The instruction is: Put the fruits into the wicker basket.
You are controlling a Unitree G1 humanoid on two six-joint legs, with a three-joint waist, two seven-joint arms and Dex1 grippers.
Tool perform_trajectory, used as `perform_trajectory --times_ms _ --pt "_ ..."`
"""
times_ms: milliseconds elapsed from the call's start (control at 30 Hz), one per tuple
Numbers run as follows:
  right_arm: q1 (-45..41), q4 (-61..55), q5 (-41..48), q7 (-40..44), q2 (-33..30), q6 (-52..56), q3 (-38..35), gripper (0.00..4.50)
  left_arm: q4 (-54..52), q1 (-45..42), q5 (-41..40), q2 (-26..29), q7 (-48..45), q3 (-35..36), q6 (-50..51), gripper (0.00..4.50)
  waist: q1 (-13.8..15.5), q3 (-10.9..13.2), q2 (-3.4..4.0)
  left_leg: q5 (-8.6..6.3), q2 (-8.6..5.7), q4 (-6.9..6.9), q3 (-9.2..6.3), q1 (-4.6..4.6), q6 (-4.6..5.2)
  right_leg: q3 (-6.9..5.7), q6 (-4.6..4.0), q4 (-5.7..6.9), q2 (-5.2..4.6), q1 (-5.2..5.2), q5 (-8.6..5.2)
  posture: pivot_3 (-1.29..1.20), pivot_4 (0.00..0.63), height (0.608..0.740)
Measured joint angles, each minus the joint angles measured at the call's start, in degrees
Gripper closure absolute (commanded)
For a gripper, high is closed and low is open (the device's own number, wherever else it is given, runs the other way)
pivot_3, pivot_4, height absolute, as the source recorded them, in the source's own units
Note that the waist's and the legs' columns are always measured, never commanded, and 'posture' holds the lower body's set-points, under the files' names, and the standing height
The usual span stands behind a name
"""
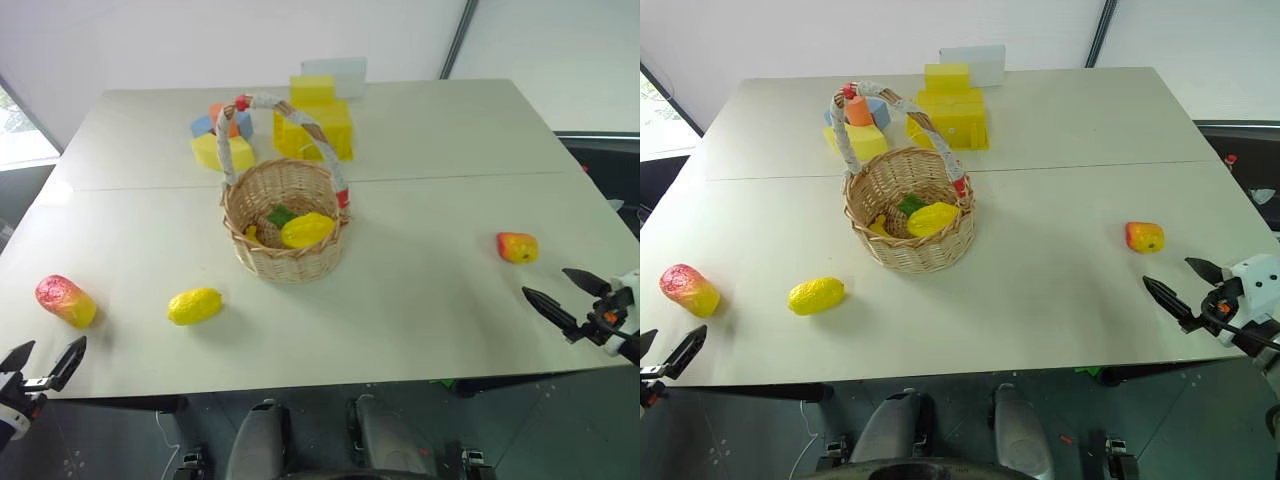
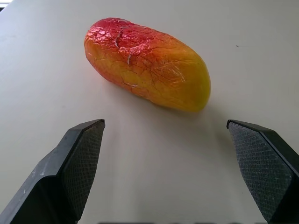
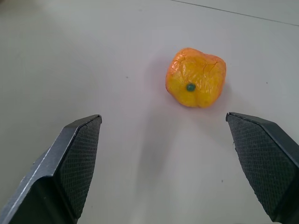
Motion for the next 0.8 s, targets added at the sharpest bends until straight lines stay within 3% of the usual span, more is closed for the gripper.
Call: perform_trajectory --times_ms 567,800 --pt "-3.3 -5.4 1.4 0.9 -0.9 2.8 1.6 0.05 -1.4 -3.6 -0.4 0.5 1.7 -1.0 0.0 0.00 0.0 0.0 0.01 0.00 -0.01 0.00 0.00 0.02 0.00 -0.03 0.02 0.04 0.06 0.01 0.01 0.00 0.150 0.740" --pt "-6.0 -17.1 6.7 3.5 -5.0 9.9 4.7 0.05 -1.4 -7.1 -2.7 1.1 3.1 0.1 0.5 0.00 0.0 0.0 0.00 0.00 -0.02 0.00 -0.02 0.06 0.00 -0.04 0.03 0.16 0.02 0.01 0.02 0.00 0.150 0.740"
